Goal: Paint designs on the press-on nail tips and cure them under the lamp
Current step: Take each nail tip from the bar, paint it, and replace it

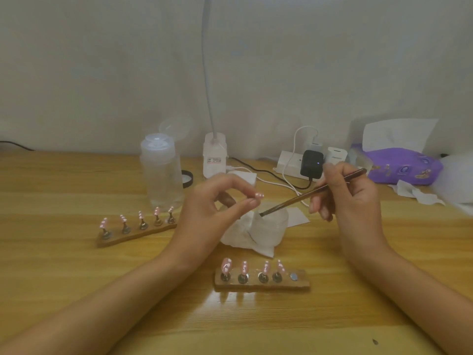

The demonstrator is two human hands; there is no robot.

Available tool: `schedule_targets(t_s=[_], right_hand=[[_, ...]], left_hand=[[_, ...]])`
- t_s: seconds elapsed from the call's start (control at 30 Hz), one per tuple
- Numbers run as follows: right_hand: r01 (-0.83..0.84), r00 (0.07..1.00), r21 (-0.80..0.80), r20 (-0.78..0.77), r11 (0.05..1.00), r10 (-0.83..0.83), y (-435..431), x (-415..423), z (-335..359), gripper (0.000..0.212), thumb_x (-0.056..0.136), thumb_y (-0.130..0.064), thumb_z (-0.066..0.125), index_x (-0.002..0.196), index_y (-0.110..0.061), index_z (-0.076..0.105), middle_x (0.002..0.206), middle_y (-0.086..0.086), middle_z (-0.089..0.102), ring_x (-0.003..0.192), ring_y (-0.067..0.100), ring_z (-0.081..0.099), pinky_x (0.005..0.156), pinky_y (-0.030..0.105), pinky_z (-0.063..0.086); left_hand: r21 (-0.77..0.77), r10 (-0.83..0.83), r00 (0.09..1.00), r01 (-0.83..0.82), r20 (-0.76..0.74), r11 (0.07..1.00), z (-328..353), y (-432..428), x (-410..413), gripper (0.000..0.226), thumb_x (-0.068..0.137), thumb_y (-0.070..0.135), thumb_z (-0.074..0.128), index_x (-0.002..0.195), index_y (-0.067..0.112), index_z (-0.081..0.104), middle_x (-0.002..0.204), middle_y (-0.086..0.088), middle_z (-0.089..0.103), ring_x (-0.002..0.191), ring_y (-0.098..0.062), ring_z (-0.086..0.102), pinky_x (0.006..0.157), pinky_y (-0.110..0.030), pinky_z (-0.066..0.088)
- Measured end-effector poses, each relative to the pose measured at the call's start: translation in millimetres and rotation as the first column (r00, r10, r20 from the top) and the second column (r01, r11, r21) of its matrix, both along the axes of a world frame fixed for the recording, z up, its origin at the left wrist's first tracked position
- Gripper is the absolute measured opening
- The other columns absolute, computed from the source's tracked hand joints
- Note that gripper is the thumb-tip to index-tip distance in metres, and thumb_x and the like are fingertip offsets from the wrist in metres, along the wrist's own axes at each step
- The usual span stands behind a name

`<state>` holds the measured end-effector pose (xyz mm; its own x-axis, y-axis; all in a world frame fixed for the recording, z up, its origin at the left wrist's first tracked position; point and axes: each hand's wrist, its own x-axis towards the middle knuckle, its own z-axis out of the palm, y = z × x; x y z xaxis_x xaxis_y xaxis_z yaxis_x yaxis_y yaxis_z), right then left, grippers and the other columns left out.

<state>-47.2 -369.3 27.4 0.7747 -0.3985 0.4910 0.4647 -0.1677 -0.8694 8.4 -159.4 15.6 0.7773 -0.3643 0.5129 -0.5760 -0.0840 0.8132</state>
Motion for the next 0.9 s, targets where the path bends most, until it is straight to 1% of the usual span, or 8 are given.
schedule_targets(t_s=[0.07,0.13,0.3,0.4,0.5,0.57,0.7,0.9], right_hand=[[0.039,0.999,0.089,-0.019,0.995,-0.038,-3,0,-2,0.035,0.091,-0.044,0.057,0.073,-0.014,0.057,0.051,0.007,0.060,0.037,0.011,0.045,0.038,0.018,0.037],[0.051,0.998,0.170,-0.046,0.984,-0.044,-7,0,-5,0.034,0.091,-0.043,0.057,0.072,-0.015,0.057,0.050,0.004,0.058,0.037,0.011,0.042,0.037,0.018,0.034],[0.014,0.995,0.334,-0.100,0.942,0.021,-11,1,-10,0.037,0.097,-0.035,0.056,0.063,-0.023,0.064,0.049,0.002,0.055,0.036,0.008,0.040,0.038,0.016,0.034],[-0.020,0.992,0.382,-0.106,0.924,0.065,-10,0,-8,0.034,0.094,-0.038,0.059,0.064,-0.021,0.062,0.049,0.003,0.055,0.037,0.009,0.041,0.038,0.017,0.036],[-0.038,0.990,0.428,-0.108,0.903,0.093,-10,1,-7,0.037,0.092,-0.042,0.057,0.061,-0.021,0.063,0.049,0.003,0.055,0.038,0.010,0.043,0.038,0.017,0.036],[-0.029,0.989,0.447,-0.114,0.894,0.089,-11,1,-7,0.039,0.098,-0.036,0.054,0.064,-0.018,0.061,0.049,0.004,0.054,0.039,0.010,0.044,0.038,0.017,0.036],[0.001,0.988,0.450,-0.139,0.893,0.069,-12,1,-6,0.029,0.100,-0.020,0.051,0.073,-0.012,0.057,0.048,0.004,0.054,0.040,0.009,0.044,0.039,0.017,0.035],[-0.002,0.987,0.457,-0.145,0.890,0.076,-11,2,-6,0.029,0.101,-0.021,0.051,0.073,-0.015,0.056,0.049,0.003,0.055,0.039,0.008,0.044,0.039,0.017,0.036]], left_hand=[[0.014,0.005,1.000,-0.005,-0.021,1.000,-5,1,-1,0.005,0.081,0.031,0.075,0.085,0.031,0.073,0.097,0.019,0.071,0.071,-0.008,0.062,0.068,-0.010,0.047],[0.024,0.000,1.000,0.000,-0.022,1.000,-6,1,-1,0.007,0.081,0.028,0.077,0.084,0.032,0.073,0.095,0.020,0.071,0.068,-0.005,0.061,0.066,-0.010,0.047],[0.027,0.002,1.000,-0.002,-0.024,1.000,-5,3,-3,0.013,0.081,0.020,0.079,0.087,0.028,0.071,0.092,0.019,0.071,0.073,0.003,0.062,0.062,-0.009,0.047],[0.048,0.020,0.998,-0.018,-0.054,0.999,-5,2,-3,0.010,0.080,0.024,0.079,0.082,0.029,0.070,0.091,0.018,0.071,0.073,-0.002,0.062,0.063,-0.013,0.050],[0.061,0.032,0.997,-0.028,-0.071,0.998,-8,2,0,0.008,0.081,0.027,0.077,0.083,0.031,0.071,0.093,0.017,0.072,0.072,-0.005,0.062,0.063,-0.017,0.052],[0.073,0.042,0.997,-0.037,-0.071,0.997,-8,3,1,0.007,0.082,0.028,0.076,0.084,0.032,0.072,0.094,0.018,0.071,0.073,-0.007,0.062,0.064,-0.018,0.053],[0.093,0.058,0.996,-0.051,-0.067,0.994,-8,2,0,0.009,0.082,0.025,0.076,0.084,0.033,0.072,0.094,0.021,0.070,0.072,-0.007,0.062,0.065,-0.018,0.053],[0.116,0.064,0.996,-0.055,-0.070,0.992,-9,4,0,0.009,0.082,0.026,0.077,0.085,0.034,0.072,0.095,0.022,0.070,0.070,-0.007,0.063,0.065,-0.019,0.054]])
